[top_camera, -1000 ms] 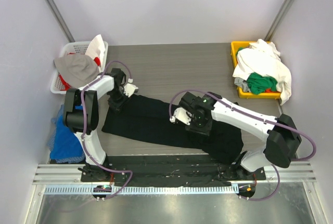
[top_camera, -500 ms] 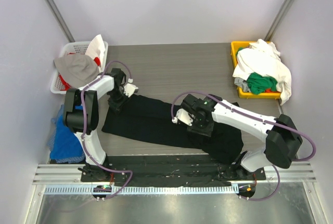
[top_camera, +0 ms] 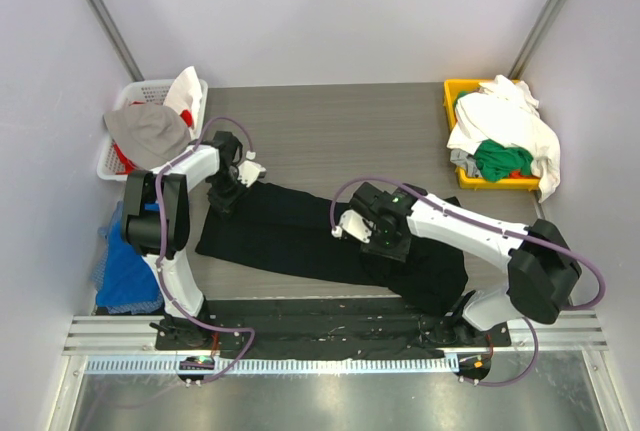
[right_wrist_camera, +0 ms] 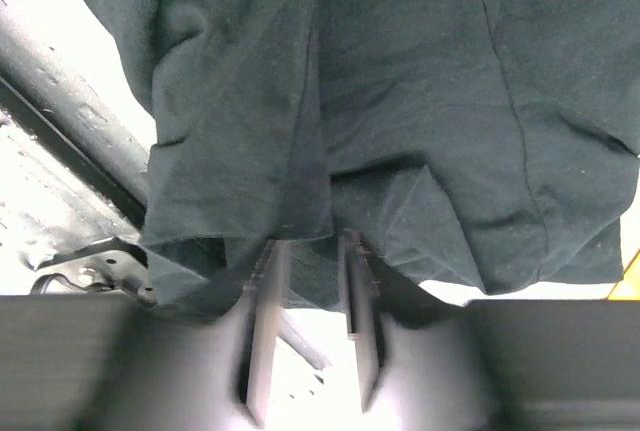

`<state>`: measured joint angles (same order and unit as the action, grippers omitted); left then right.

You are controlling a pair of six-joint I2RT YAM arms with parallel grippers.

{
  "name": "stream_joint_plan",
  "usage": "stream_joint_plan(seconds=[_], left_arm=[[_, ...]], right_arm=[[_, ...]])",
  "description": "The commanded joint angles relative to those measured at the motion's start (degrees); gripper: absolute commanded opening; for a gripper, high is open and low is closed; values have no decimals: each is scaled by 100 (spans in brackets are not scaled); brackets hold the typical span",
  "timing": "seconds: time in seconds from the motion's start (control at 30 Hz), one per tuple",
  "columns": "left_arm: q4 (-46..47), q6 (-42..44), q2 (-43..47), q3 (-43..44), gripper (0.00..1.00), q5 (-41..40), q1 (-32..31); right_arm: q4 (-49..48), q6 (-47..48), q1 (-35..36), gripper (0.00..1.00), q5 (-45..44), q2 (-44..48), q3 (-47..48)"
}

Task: Fold and stack the t-shirts
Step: Fold the other side of the tshirt into a rectangle

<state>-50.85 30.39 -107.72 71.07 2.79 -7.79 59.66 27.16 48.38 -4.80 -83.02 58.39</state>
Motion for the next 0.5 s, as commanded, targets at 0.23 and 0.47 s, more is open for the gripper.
stream_joint_plan(seconds=[0.23, 0.47], left_arm=[[497, 134, -179, -234, 15, -208, 50], [497, 116, -232, -207, 14, -226, 41]], right_arm=[[-165, -26, -39, 9, 409, -126, 58], [72, -35, -31, 1, 761, -109, 480]])
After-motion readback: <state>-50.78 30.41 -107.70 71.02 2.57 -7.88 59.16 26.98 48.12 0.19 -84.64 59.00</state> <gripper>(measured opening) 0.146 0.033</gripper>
